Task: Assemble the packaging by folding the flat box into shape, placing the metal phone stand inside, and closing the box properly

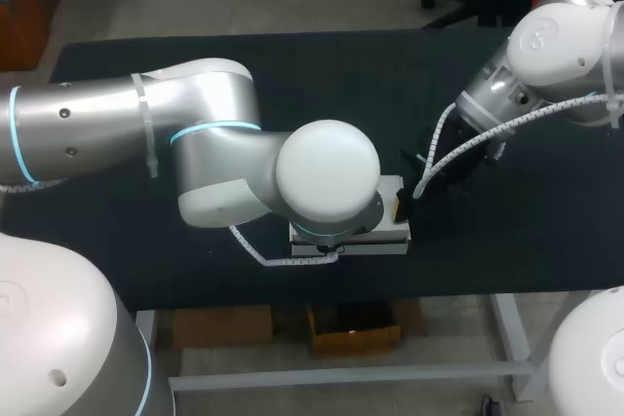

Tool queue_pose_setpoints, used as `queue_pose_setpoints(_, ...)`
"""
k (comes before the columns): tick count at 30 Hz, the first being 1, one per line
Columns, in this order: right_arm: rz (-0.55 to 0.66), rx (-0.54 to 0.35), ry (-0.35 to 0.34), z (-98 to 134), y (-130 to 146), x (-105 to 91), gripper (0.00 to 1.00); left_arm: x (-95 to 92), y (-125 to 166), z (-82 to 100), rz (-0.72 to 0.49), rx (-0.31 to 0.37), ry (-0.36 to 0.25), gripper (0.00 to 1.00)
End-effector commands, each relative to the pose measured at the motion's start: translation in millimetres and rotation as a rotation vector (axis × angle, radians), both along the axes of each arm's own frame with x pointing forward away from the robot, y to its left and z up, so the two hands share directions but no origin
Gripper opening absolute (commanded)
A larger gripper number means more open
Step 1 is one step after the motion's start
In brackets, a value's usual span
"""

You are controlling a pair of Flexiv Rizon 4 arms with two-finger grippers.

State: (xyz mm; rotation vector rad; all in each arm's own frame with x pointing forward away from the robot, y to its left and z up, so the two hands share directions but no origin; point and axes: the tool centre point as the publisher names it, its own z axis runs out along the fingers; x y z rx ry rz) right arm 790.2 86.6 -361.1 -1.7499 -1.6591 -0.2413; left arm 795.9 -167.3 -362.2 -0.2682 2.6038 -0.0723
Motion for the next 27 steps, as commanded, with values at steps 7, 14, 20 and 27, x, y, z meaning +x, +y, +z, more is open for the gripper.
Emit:
queue_pose_setpoints(7,0.003,0.004,0.001,-3,1,0.9,0.0,-17.7,19,22.2,-0.026,-0.085,-0.018,0.47)
queue_pose_setpoints(14,0.003,0.004,0.003,-4,2,1.8,0.0,-19.5,26,37.0,-0.014,-0.16,-0.013,0.0)
queue_pose_setpoints(20,0.003,0.004,0.003,-4,3,1.8,0.0,-13.3,27,39.1,0.015,-0.234,0.015,0.0)
queue_pose_setpoints(27,0.001,0.004,0.003,-4,2,1.4,0.0,-1.6,23,23.7,0.022,-0.294,0.1,0.0)
